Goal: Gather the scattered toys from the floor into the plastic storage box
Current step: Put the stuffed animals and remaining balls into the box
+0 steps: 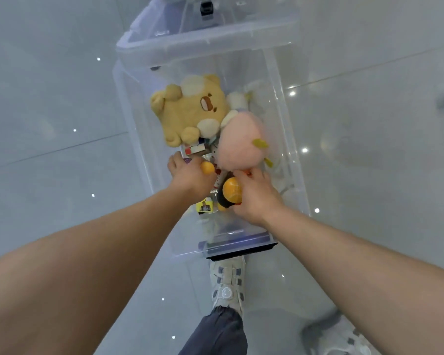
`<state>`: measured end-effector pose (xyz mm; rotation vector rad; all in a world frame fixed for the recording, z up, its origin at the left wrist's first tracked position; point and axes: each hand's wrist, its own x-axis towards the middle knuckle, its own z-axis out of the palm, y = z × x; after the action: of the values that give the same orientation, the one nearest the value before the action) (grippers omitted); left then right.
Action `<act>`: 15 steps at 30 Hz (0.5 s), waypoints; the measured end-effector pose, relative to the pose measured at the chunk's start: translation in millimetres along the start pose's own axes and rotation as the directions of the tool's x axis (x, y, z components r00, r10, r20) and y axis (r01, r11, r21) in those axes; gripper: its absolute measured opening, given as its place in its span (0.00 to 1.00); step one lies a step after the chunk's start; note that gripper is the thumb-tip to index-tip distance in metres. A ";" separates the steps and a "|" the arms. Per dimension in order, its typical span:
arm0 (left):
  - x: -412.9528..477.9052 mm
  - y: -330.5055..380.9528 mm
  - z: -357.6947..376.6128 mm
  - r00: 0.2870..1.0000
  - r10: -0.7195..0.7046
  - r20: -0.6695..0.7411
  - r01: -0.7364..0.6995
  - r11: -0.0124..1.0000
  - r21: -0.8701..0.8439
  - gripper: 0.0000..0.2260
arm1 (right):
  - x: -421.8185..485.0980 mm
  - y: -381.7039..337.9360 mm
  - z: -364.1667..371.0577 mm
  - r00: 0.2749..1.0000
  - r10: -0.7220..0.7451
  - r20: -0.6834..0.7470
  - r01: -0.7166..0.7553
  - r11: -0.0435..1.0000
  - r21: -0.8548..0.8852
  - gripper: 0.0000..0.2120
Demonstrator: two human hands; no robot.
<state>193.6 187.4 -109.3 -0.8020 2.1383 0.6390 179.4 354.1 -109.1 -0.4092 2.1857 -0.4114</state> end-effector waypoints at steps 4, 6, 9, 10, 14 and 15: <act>-11.1 -2.3 1.4 0.998 0.055 0.023 -0.058 0.992 0.108 0.28 | -8.4 -0.5 5.1 0.999 -0.031 -0.012 0.032 0.996 0.079 0.36; -33.2 8.4 -3.5 0.997 0.082 0.003 -0.082 0.990 0.111 0.29 | -31.6 -0.6 -2.4 0.998 -0.049 -0.050 0.054 0.993 0.106 0.34; -66.0 29.2 -8.7 0.996 0.089 -0.015 -0.086 0.988 0.130 0.31 | -83.1 4.5 -26.8 0.991 -0.059 -0.121 0.073 0.990 0.119 0.26; -77.3 39.8 -8.8 0.996 0.093 -0.018 -0.089 0.985 0.145 0.32 | -102.3 8.1 -35.6 0.984 -0.063 -0.164 0.083 0.989 0.119 0.24; -127.9 95.7 0.5 0.955 0.290 -0.061 -0.273 0.941 0.201 0.35 | -170.7 35.9 -59.5 0.944 -0.007 -0.329 0.064 0.984 0.164 0.14; -139.2 110.4 4.1 0.934 0.351 -0.062 -0.332 0.921 0.202 0.35 | -185.4 46.5 -60.3 0.936 0.044 -0.349 0.030 0.979 0.203 0.14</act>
<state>189.6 311.8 17.5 -0.3631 2.4120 0.5684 232.5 483.6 34.4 -0.2247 2.4567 -0.7482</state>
